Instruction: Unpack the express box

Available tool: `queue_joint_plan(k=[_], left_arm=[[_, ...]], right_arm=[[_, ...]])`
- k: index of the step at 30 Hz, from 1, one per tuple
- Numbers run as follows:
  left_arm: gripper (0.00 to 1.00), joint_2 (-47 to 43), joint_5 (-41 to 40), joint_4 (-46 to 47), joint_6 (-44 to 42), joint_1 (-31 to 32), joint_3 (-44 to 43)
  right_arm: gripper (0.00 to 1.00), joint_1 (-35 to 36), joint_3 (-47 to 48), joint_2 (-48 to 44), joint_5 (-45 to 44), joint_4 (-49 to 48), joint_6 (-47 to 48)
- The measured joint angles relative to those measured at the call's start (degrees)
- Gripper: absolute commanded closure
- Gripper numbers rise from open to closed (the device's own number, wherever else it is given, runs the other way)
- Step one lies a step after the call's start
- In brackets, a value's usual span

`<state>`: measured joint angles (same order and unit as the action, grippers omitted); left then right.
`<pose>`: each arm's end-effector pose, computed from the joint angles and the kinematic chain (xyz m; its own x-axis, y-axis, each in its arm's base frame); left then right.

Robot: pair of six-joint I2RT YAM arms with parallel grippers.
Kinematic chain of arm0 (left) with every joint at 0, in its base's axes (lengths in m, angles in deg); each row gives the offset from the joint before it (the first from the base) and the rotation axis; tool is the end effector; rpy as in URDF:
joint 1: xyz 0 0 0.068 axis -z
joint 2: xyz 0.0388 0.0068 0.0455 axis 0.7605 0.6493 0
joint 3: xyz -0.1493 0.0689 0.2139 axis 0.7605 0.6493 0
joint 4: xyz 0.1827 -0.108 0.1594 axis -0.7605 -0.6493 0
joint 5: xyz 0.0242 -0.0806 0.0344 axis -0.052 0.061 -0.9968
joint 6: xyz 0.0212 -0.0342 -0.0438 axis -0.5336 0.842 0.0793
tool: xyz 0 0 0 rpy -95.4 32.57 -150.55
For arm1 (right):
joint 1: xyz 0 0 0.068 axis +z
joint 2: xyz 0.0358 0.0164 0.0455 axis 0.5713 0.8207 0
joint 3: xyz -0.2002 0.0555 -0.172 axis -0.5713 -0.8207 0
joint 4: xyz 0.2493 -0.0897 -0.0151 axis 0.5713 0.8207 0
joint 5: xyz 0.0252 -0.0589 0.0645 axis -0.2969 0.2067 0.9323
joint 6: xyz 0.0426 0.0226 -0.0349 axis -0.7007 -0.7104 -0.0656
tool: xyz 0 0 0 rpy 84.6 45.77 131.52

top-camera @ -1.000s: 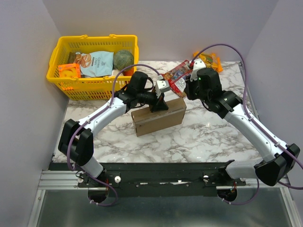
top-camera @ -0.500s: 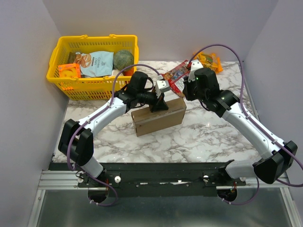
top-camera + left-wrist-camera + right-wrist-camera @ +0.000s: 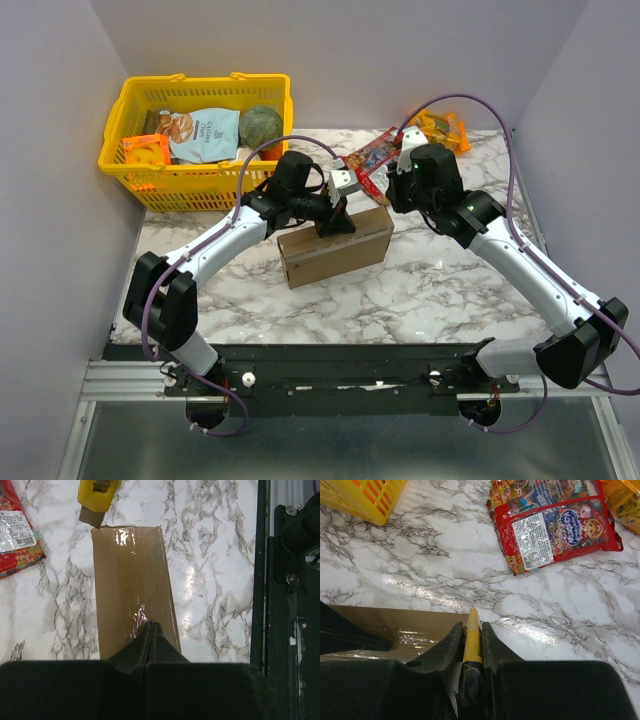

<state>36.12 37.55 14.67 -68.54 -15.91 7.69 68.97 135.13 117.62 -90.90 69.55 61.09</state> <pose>0.2890 -0.2294 0.2923 -0.2712 0.3529 -0.8955 0.9585 0.1845 -0.2175 0.2592 0.1652 0.3696 -0.4512 -0.2253 -0.8635 -0.3803 0.9239 -0.0423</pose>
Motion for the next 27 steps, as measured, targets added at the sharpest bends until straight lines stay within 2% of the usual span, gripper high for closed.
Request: queue_joint_plan(k=[27], left_arm=[[1.0, 0.35, 0.02, 0.63, 0.68, 0.02, 0.0]], right_arm=[[1.0, 0.0, -0.17, -0.04, -0.42, 0.02, 0.96]])
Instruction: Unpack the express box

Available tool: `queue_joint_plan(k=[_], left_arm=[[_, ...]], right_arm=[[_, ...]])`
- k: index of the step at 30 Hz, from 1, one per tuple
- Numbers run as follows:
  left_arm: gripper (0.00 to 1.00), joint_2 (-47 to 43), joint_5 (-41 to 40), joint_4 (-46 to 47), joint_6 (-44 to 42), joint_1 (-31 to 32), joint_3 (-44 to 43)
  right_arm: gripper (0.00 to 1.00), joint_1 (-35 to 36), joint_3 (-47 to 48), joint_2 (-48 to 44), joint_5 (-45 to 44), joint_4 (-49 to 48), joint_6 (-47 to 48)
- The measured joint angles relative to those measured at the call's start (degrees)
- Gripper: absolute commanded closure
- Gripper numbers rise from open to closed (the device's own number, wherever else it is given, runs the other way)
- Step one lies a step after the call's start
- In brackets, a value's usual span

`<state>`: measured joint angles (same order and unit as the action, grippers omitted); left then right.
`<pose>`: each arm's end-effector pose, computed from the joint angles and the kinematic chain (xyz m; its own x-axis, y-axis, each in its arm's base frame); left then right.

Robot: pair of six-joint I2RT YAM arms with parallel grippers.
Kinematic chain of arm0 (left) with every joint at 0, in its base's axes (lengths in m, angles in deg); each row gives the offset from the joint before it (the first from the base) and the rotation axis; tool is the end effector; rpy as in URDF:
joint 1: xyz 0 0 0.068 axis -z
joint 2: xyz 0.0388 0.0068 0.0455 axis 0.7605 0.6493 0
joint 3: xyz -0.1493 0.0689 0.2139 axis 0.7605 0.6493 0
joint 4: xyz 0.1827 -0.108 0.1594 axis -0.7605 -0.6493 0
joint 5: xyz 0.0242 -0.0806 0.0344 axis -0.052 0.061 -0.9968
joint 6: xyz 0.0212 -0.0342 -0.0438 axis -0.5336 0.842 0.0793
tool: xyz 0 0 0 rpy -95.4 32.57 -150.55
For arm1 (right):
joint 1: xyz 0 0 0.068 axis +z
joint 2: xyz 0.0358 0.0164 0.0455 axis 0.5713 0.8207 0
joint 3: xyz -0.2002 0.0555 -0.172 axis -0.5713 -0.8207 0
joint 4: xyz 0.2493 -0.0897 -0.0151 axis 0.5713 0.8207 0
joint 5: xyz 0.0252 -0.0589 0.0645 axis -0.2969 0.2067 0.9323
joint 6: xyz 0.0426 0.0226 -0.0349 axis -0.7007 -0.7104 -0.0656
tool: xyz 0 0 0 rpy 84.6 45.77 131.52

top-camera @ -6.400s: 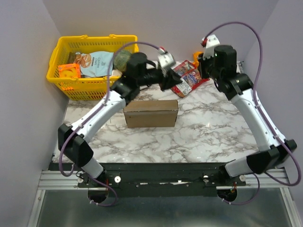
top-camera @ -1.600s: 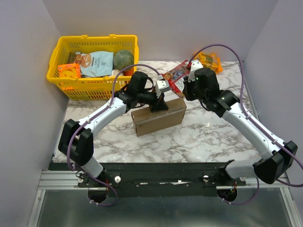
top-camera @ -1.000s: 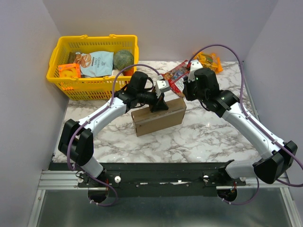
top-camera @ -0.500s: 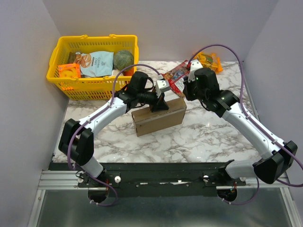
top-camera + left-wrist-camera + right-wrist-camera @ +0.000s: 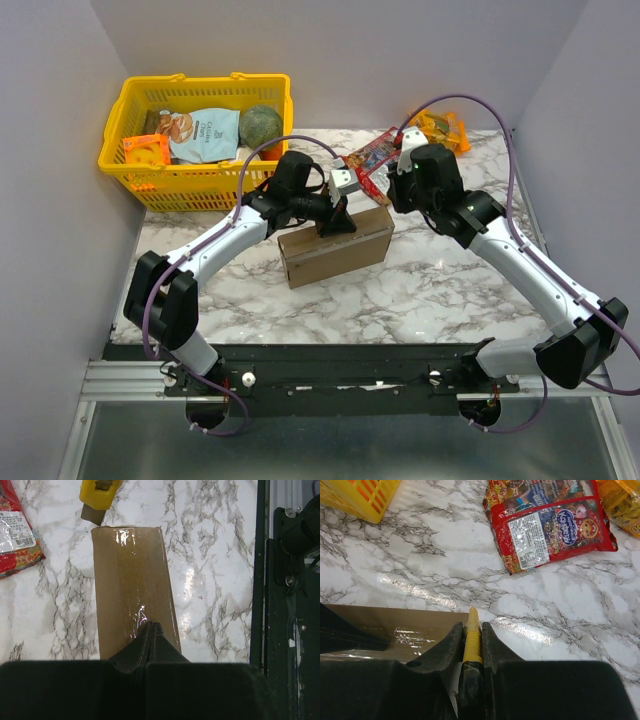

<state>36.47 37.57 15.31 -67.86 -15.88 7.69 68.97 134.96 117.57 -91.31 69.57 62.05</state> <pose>0.2903 -0.2305 0.2912 -0.2786 0.3482 -0.8951 0.9563 0.1872 -0.2248 0.2591 0.1648 0.3688 -0.4462 -0.2418 -0.8617 -0.3822 0.9221 -0.0608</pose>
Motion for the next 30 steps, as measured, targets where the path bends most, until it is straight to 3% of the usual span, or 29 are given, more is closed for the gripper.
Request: queue_joint_plan(k=[16, 30], left_arm=[[1.0, 0.15, 0.02, 0.07, 0.42, -0.02, -0.02], [1.0, 0.79, 0.48, 1.29, 2.12, 0.87, -0.02]], right_arm=[[1.0, 0.0, -1.42, -0.26, 2.23, 3.96, -0.74], [0.99, -0.28, 6.4, 0.55, 4.9, 20.57, -0.81]])
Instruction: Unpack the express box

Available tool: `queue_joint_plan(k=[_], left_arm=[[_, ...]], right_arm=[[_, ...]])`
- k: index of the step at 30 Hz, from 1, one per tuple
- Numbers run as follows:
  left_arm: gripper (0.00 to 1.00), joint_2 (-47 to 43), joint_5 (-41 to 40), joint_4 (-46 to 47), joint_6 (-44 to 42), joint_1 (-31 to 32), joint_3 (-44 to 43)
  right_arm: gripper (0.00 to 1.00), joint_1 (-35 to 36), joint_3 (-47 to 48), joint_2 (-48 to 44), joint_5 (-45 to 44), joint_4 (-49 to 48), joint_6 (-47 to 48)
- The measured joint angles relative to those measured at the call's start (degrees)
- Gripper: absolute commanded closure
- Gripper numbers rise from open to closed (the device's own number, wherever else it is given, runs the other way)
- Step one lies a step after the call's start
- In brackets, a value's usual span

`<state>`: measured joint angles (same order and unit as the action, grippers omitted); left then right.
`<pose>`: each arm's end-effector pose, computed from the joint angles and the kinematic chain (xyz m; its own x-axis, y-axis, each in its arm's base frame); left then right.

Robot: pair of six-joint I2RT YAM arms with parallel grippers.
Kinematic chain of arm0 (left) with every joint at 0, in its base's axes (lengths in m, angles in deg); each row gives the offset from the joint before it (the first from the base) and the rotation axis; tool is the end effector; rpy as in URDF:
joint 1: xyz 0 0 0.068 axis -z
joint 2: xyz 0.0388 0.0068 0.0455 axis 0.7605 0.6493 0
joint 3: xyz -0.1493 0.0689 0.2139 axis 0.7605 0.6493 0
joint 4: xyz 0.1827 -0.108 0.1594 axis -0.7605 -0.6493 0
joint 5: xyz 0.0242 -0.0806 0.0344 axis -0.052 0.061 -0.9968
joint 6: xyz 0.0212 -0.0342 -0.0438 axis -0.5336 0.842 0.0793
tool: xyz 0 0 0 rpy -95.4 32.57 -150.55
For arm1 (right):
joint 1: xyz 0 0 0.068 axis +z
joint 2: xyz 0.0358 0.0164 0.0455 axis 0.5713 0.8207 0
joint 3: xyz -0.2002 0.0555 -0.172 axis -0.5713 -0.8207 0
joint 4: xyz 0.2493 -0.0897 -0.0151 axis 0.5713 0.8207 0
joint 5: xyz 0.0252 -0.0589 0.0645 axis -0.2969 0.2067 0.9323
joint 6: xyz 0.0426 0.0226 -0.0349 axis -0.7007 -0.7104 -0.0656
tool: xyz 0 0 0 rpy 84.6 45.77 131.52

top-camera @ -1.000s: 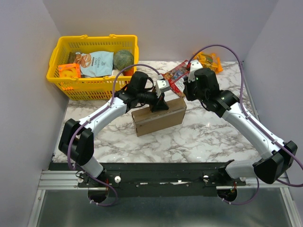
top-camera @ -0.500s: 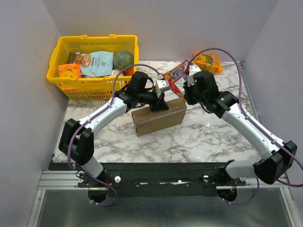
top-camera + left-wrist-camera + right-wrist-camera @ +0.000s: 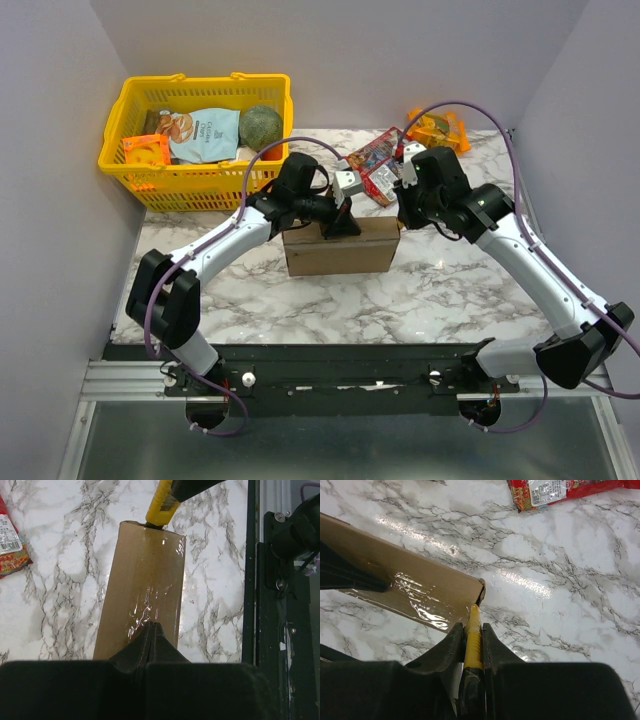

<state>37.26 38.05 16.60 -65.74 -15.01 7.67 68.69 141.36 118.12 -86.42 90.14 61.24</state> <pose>0.2895 -0.2371 0.2885 -0.3018 0.3400 -0.8907 0.9507 0.1767 -0.2547 0.2385 0.1536 0.3706 -0.6247 -0.3408 -0.7026 -0.4437 0.8953 -0.0398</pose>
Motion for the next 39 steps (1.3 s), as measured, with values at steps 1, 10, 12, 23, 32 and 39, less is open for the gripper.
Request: queue_joint_plan(k=[1, 10, 12, 23, 32, 39], left_arm=[[1.0, 0.02, 0.0, 0.04, 0.07, 0.02, 0.0], [1.0, 0.74, -0.26, 0.02, 1.88, 0.39, -0.79], [1.0, 1.05, -0.74, 0.02, 2.75, 0.55, -1.2], [1.0, 1.79, -10.16, 0.72, 10.95, 1.53, -3.17], [1.0, 2.34, -17.49, 1.88, 14.14, 1.9, -4.28], [1.0, 4.0, -19.74, 4.39, 14.34, 1.84, -5.29]], right_arm=[[1.0, -0.07, 0.55, 0.44, 0.13, 0.44, 0.11], [0.99, -0.37, 3.28, 2.6, 0.72, 2.51, -0.46], [1.0, -0.44, 5.33, 4.04, 0.74, 3.98, -0.72], [1.0, 0.94, 12.35, 10.78, -4.33, 6.38, -1.29], [1.0, 1.07, 14.23, 11.93, -5.46, 6.12, -1.14], [1.0, 1.9, 13.18, 8.5, -0.79, 7.34, -1.33]])
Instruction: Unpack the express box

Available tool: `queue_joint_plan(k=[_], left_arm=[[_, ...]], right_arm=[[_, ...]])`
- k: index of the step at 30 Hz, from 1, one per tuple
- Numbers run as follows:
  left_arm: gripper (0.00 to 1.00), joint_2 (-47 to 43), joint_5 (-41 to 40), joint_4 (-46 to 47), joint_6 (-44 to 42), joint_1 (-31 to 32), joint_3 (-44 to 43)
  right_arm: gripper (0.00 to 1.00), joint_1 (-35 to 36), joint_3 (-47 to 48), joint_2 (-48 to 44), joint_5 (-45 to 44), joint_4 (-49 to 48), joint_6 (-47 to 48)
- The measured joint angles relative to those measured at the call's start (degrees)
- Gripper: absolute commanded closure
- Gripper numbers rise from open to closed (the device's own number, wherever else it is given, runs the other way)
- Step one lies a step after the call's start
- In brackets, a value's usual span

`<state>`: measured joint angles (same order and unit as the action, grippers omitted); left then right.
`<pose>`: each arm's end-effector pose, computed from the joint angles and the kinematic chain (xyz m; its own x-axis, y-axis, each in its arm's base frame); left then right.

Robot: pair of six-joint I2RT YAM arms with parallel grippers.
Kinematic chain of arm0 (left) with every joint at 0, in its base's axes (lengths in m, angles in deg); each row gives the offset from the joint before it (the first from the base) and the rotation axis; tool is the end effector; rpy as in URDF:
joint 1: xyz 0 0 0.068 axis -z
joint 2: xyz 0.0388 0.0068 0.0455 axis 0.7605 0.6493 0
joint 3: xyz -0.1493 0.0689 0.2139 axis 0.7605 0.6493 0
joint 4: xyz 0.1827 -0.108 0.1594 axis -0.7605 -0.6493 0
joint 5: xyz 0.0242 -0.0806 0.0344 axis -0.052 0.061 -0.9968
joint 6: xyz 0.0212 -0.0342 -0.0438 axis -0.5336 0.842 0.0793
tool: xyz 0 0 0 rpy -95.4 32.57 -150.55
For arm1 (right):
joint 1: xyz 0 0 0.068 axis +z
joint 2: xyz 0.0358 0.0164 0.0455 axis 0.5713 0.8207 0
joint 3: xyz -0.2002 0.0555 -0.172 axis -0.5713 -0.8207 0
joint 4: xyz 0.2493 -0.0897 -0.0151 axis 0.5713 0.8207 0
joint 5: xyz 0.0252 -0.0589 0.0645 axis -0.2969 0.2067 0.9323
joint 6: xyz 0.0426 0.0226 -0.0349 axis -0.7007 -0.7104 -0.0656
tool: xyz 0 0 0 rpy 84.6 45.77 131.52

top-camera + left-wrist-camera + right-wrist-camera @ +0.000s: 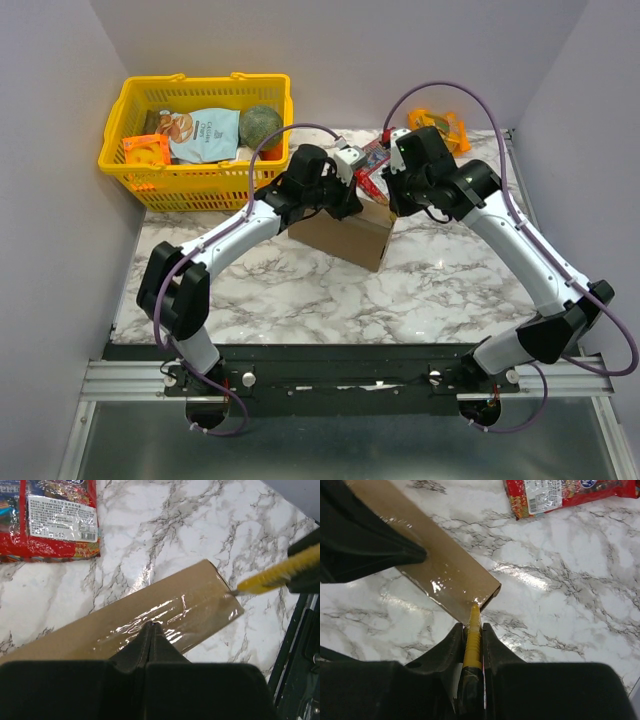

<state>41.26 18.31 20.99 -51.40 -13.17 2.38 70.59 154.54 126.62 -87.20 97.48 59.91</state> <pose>0.3145 -0.2553 0.2978 -0.4452 0.2254 -0.8666 0.8118 0.5100 -0.2844 0.2549 0.1763 0.3923 -0.6490 -0.3591 -0.6707 -0.4515 0.8914 -0.0403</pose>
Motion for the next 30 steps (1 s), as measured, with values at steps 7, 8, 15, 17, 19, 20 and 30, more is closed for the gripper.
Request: queue_joint_plan(k=[7, 8, 15, 17, 19, 20, 30], left_arm=[[1.0, 0.22, -0.96, 0.68, -0.85, -0.13, 0.0], [1.0, 0.15, -0.94, 0.55, -1.16, -0.28, 0.0], [0.93, -1.81, 2.54, -3.13, -3.06, -5.14, 0.04], [0.82, -3.06, 3.21, -4.22, -3.56, -7.61, 0.04], [0.68, -4.68, 3.34, -4.44, -4.5, -10.03, 0.07], [0.65, -5.4, 3.34, -4.37, -4.94, -11.15, 0.04], [0.56, 1.38, -1.6, -3.82, -7.3, -12.57, -12.46]], right_arm=[[1.0, 1.33, 0.04, 1.03, 4.81, -1.05, -0.07], [1.0, 1.33, 0.24, 1.36, 5.25, -1.22, -0.07], [1.0, 1.4, 1.31, 2.93, 5.92, -1.99, 0.04], [1.0, 1.4, 1.31, 2.93, 5.92, -2.03, 0.2], [1.0, 1.42, 1.29, 2.93, 5.9, -2.08, 0.44], [1.0, 1.44, 1.27, 2.93, 5.88, -2.1, 0.61], [1.0, 1.44, -2.47, 0.33, 5.68, -5.14, 2.23]])
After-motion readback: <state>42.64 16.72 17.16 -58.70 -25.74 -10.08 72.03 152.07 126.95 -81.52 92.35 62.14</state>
